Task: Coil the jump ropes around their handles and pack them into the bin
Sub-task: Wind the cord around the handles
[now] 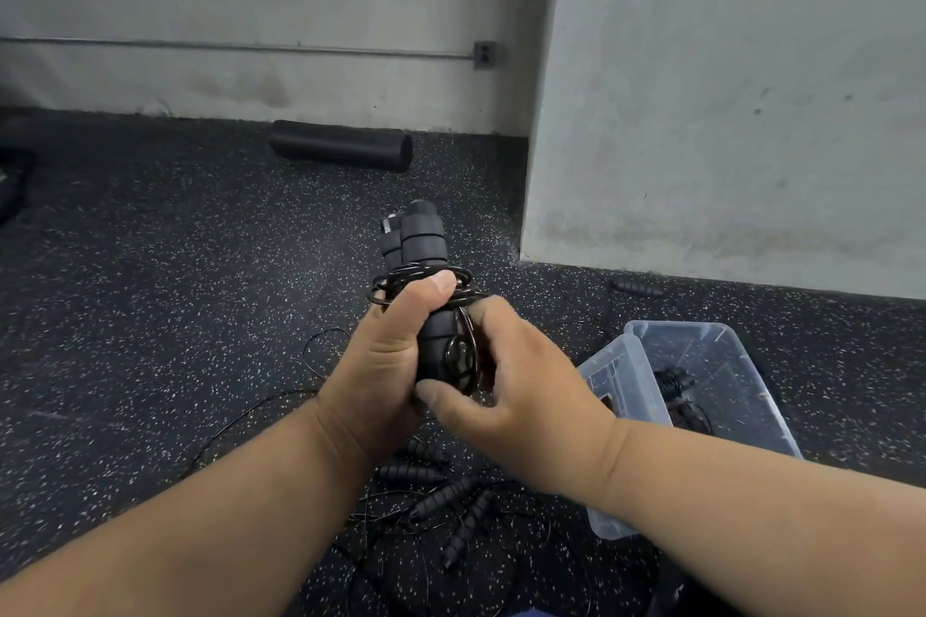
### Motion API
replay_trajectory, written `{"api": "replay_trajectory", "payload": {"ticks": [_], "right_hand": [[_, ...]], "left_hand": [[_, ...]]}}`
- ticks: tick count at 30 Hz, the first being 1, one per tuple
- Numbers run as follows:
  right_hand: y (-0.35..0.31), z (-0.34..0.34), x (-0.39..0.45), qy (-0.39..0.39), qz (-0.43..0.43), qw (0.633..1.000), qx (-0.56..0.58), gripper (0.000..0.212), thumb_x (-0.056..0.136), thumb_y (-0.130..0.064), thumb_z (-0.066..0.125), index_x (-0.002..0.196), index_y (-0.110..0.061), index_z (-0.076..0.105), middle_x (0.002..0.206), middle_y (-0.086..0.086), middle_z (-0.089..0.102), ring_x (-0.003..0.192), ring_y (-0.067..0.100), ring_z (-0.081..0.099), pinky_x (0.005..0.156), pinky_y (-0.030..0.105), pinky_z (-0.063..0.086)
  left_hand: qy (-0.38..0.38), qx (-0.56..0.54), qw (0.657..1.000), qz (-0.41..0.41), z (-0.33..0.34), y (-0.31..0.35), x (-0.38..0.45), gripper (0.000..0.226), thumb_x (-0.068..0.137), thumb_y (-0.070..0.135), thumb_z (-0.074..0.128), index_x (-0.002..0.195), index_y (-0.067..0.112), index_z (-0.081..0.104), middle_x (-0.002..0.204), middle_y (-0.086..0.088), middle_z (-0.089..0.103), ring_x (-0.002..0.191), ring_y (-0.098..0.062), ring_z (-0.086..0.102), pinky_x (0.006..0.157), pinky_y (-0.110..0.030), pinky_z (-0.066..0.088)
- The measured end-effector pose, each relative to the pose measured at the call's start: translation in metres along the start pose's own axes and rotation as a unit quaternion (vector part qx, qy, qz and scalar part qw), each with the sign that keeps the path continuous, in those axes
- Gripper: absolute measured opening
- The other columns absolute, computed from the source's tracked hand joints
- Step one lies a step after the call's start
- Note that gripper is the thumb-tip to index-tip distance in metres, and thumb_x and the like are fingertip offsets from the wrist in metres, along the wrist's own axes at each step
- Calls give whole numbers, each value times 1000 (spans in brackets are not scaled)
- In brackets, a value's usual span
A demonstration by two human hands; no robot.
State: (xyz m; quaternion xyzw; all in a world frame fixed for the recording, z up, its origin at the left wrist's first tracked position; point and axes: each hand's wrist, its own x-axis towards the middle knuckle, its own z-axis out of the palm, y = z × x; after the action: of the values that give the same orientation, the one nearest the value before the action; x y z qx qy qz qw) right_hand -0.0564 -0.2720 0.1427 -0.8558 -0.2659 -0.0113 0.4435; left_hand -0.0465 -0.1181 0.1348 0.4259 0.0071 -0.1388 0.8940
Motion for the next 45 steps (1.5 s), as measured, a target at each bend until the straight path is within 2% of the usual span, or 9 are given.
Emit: {"api": "replay_trajectory", "payload": {"ticks": [5,12,18,21,24,29,37,41,45], "right_hand": [[4,11,-5,77,-5,995,70,49,79,-52,70,111,-42,34,80,-21,61,72,-1,62,62,12,42],[10,9,5,106,-94,987,-74,19,91,-39,58,83,-22,60,90,-12,59,87,10,51,75,27,41],[-7,-3,5,78,-166,982,-49,15,95,-21,57,85,-12,63,97,-4,55,90,12,52,80,24,46],[-15,-28,14,61,-29,992,107,22,103,-24,52,87,-13,62,71,-18,53,63,3,48,59,15,37],[-7,-53,30,84,17,984,155,25,105,-29,54,91,-13,67,77,2,65,71,22,59,68,39,51],[-7,-49,28,25,29,978,204,25,99,-33,59,87,-13,68,92,18,69,90,39,63,90,60,51],[14,-58,40,12,132,956,262,39,96,-49,68,94,-11,73,87,-2,68,85,13,57,93,42,48],[10,-49,32,39,123,955,267,31,98,-40,70,84,-12,73,73,-7,65,69,4,55,72,21,45],[7,-36,28,88,140,952,257,25,96,-34,75,79,-16,71,63,-10,63,58,3,57,56,17,47]], "left_hand": [[-8,-9,1000,19,-8,-3,6,53,90,37,77,129,16,49,118,-27,43,103,-45,53,88,-52,56],[48,13,997,66,-21,-7,12,54,91,34,76,133,11,52,122,-19,43,115,-39,45,112,-65,37],[141,89,983,74,-44,3,17,49,81,34,82,121,16,60,97,-10,60,89,-29,58,81,-46,53],[143,168,973,73,-52,1,17,54,78,33,81,122,11,58,97,-9,61,89,-29,60,77,-48,61],[108,253,957,91,-42,-7,16,50,78,24,77,122,12,55,93,-1,64,79,-12,65,65,-26,57],[55,314,944,82,-36,-15,19,55,71,27,82,120,18,58,89,10,69,85,-5,65,73,-26,54],[-68,317,946,-13,-29,-3,4,63,70,35,79,124,11,58,95,4,65,87,-9,62,72,-22,53],[-95,265,957,-64,-23,-6,-2,52,82,19,75,127,5,52,96,2,67,86,-9,65,71,-23,54],[-72,264,959,-73,-18,-10,-4,86,70,32,87,140,6,45,109,-8,68,96,-16,68,78,-30,57]]}}
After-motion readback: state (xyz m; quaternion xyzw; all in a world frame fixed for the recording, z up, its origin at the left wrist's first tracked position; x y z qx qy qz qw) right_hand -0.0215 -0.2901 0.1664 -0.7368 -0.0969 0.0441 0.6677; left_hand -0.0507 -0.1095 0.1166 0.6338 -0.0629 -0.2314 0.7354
